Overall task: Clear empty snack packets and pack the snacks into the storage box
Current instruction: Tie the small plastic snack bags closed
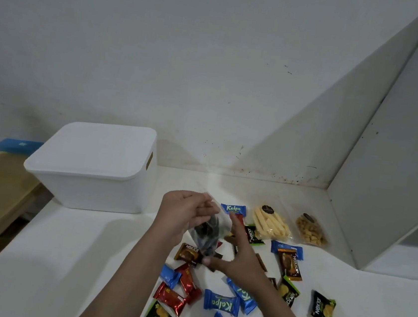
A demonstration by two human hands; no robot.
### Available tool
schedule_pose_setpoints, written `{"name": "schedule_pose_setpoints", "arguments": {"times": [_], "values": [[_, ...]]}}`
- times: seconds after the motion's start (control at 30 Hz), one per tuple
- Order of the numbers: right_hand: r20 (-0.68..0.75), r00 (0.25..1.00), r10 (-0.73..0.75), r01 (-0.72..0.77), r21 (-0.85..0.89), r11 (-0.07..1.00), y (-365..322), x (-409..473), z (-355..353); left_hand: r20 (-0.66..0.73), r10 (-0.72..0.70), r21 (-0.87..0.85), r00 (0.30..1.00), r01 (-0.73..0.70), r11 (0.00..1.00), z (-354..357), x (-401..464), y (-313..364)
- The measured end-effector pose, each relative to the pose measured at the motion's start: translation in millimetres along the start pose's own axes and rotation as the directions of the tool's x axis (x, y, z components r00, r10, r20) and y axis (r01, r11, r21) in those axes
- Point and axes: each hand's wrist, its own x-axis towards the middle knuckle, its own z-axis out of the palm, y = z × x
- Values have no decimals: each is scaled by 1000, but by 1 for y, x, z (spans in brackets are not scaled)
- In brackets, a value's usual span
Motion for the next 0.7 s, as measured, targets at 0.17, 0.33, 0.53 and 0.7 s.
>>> {"name": "schedule_pose_setpoints", "arguments": {"times": [0.17,0.33,0.53,0.7], "values": [[-214,975,-63,72,34,997,5,41,18,-22,-8,-48,1000,7,999,-3,27,-9],[-181,977,117,-105,76,992,5,88,18,-201,62,451,978,36,892,-47,77,-53],[-111,961,251,-251,14,968,23,137,28,-106,-117,513,987,155,844,-76,122,-89],[-95,916,391,-380,112,918,38,162,40,-235,-79,486,969,188,853,-78,161,-104]]}}
